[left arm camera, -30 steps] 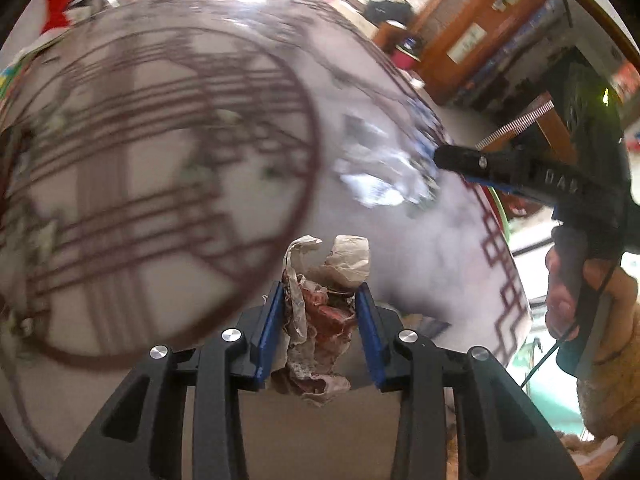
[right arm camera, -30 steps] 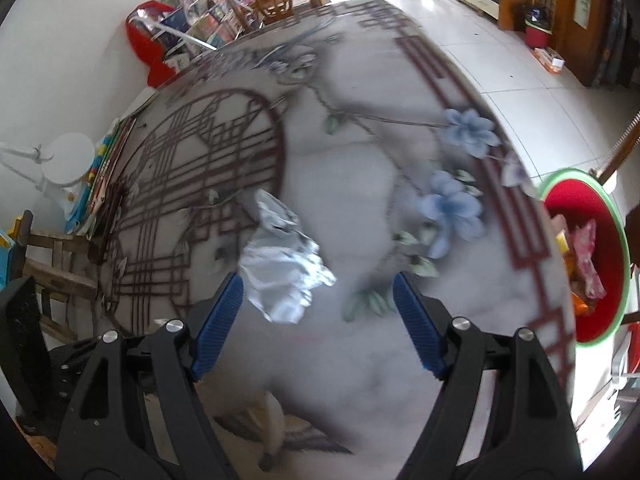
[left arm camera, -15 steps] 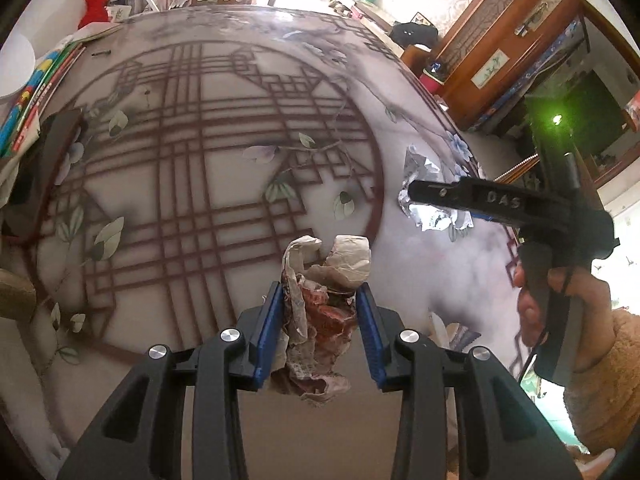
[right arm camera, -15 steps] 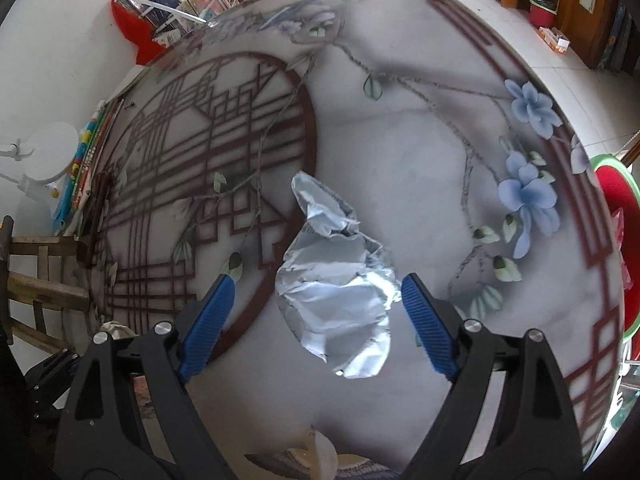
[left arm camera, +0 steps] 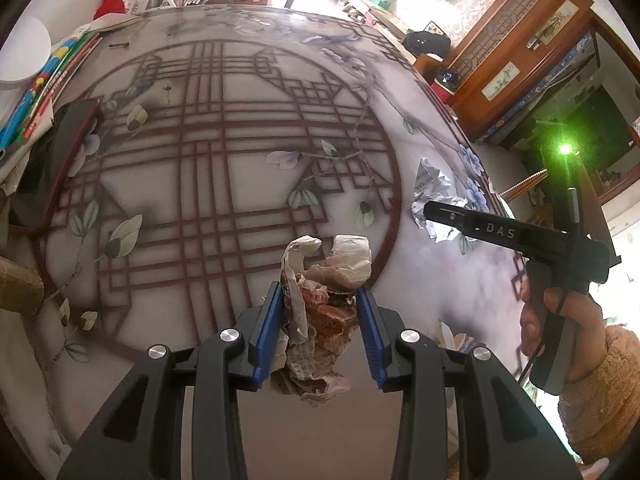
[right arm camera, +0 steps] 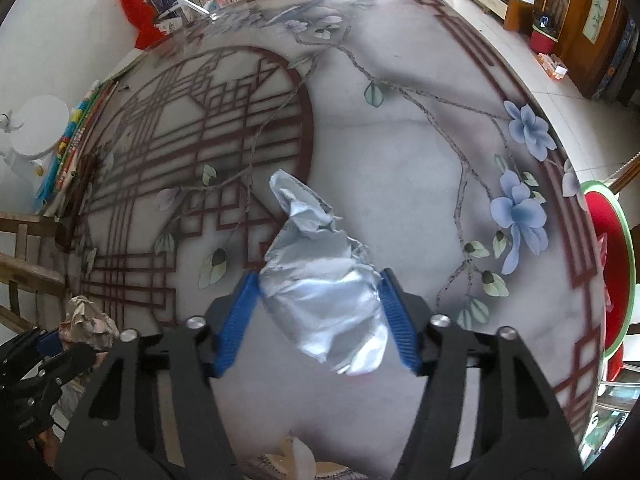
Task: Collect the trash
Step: 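Grasp the silver foil wad with the right tool, then carry the newspaper and foil over the red bin with both tools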
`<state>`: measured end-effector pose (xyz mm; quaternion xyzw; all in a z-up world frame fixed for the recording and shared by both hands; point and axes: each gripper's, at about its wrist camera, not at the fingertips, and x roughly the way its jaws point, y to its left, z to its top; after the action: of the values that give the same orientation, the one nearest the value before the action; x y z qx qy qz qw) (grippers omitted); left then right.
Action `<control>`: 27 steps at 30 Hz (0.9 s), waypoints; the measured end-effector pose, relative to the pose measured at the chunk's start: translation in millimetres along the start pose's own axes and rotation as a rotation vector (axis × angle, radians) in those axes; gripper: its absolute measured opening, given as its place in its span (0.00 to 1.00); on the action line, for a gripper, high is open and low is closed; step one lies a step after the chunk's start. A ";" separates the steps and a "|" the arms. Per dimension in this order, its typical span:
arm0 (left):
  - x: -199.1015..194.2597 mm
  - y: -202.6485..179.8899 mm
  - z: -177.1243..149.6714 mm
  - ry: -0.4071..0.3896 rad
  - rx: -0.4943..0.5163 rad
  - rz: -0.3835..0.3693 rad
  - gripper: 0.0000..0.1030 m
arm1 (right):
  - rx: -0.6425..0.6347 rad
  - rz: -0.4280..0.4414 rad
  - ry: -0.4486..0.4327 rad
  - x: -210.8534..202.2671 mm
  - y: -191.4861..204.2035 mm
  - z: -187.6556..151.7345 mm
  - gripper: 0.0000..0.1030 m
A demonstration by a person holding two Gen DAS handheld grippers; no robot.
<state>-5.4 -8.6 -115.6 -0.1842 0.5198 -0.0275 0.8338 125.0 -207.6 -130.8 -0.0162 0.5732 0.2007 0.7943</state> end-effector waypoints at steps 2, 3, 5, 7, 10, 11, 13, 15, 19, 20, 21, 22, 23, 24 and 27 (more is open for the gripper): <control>-0.1 -0.2 0.0 -0.001 0.000 0.001 0.34 | 0.006 0.006 -0.015 -6.3 -1.3 -0.6 0.54; -0.6 -0.4 0.5 -0.002 0.000 0.001 0.34 | 0.010 0.013 -0.027 -11.2 -1.8 -1.0 0.54; -0.9 -0.9 2.1 -0.004 0.002 0.001 0.34 | 0.010 0.032 -0.057 -25.0 -1.1 -1.8 0.54; -0.5 -1.3 3.7 -0.004 -0.001 0.006 0.34 | -0.003 0.048 -0.091 -41.6 0.9 -3.3 0.54; -0.5 -3.1 6.1 -0.009 -0.007 0.003 0.34 | -0.016 0.061 -0.126 -59.1 2.0 -6.9 0.54; -0.3 -4.7 7.3 -0.011 -0.007 0.002 0.34 | -0.016 0.063 -0.133 -62.7 1.9 -8.2 0.54; 0.3 -9.6 11.1 -0.016 -0.006 -0.003 0.34 | -0.006 0.066 -0.148 -69.3 0.0 -11.6 0.54; 0.3 -17.2 16.0 -0.026 -0.003 -0.011 0.34 | 0.013 0.070 -0.157 -73.5 -4.6 -15.2 0.54; -1.3 -36.5 28.3 -0.055 0.013 -0.026 0.34 | 0.014 0.057 -0.162 -77.8 -15.2 -15.9 0.54; -2.0 -42.3 31.3 -0.064 0.018 -0.028 0.34 | 0.021 0.055 -0.167 -80.3 -20.8 -15.2 0.54; -2.7 -46.8 33.4 -0.071 0.020 -0.029 0.34 | 0.025 0.054 -0.169 -81.7 -24.8 -14.4 0.54; -3.2 -52.0 35.6 -0.078 0.023 -0.032 0.35 | 0.026 0.052 -0.171 -82.7 -27.7 -14.1 0.54; -3.3 -57.2 37.2 -0.083 0.026 -0.032 0.35 | 0.026 0.048 -0.175 -84.8 -33.2 -13.4 0.54; -3.2 -60.7 38.7 -0.086 0.028 -0.032 0.35 | 0.027 0.047 -0.177 -86.0 -36.6 -13.0 0.54; -0.8 -73.3 41.7 -0.091 0.031 -0.027 0.35 | 0.031 0.048 -0.183 -90.7 -50.2 -12.7 0.54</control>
<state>41.5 -65.1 -73.9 -0.1791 0.4783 -0.0384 0.8589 106.6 -284.2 -62.3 0.0282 0.5014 0.2114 0.8385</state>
